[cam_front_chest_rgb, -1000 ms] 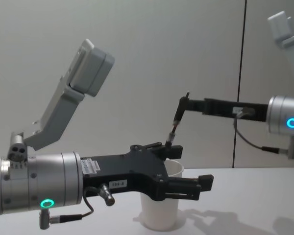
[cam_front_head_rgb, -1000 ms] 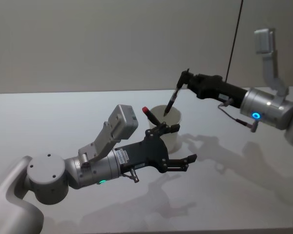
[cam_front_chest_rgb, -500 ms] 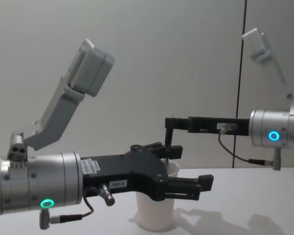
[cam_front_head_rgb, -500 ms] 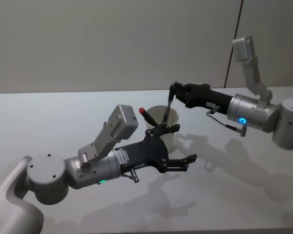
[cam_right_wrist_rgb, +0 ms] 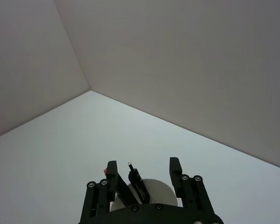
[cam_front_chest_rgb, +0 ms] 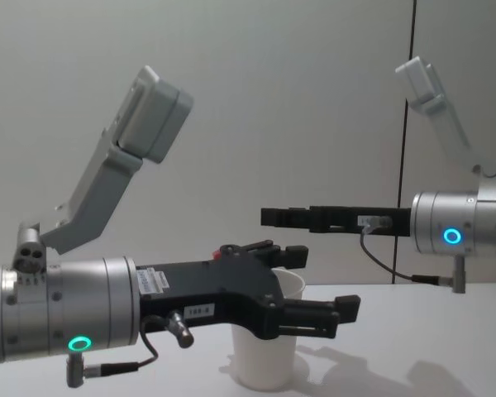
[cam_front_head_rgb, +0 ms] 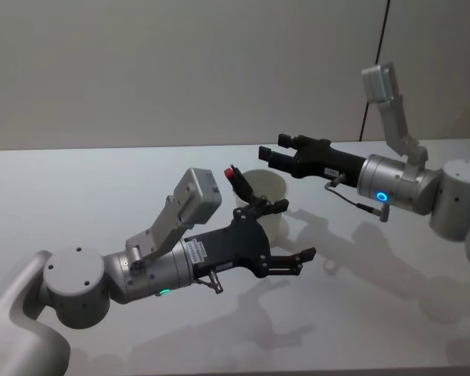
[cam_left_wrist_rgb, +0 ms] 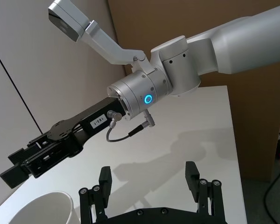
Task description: Place the pen into the pen holder.
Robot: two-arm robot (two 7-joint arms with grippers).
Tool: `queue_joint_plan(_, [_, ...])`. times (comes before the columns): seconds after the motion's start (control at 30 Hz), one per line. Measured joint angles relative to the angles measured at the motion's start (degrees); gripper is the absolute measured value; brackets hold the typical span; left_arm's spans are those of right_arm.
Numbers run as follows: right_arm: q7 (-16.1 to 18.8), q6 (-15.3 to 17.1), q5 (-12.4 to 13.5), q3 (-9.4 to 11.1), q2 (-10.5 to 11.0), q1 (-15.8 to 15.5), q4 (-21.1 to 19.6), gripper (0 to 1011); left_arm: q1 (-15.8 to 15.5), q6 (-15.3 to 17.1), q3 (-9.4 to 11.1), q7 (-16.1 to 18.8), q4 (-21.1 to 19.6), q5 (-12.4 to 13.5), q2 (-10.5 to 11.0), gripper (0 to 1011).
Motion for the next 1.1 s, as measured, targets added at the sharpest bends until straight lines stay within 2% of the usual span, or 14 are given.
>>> queue_joint_plan(0.13, [0.0, -0.1, 0.1, -0.1, -0.1, 0.1, 0.2, 785, 0.0, 0.0, 0.0, 0.0, 0.0, 0.0, 0.0, 1000])
queue_joint_plan(0.17, [0.0, -0.1, 0.1, -0.1, -0.1, 0.1, 0.2, 785, 0.0, 0.0, 0.0, 0.0, 0.0, 0.0, 0.0, 1000])
queue_joint_plan(0.23, [0.1, -0.1, 0.2, -0.1, -0.1, 0.2, 0.3, 882, 0.0, 0.0, 0.0, 0.0, 0.0, 0.0, 0.0, 1000])
queue_joint_plan(0.4, [0.1, -0.1, 0.2, -0.2, -0.1, 0.3, 0.5, 993, 0.0, 0.0, 0.0, 0.0, 0.0, 0.0, 0.0, 999])
queue_joint_plan(1.1, [0.2, -0.2, 0.4, -0.3, -0.2, 0.4, 0.7, 1001, 0.0, 0.0, 0.0, 0.0, 0.0, 0.0, 0.0, 999])
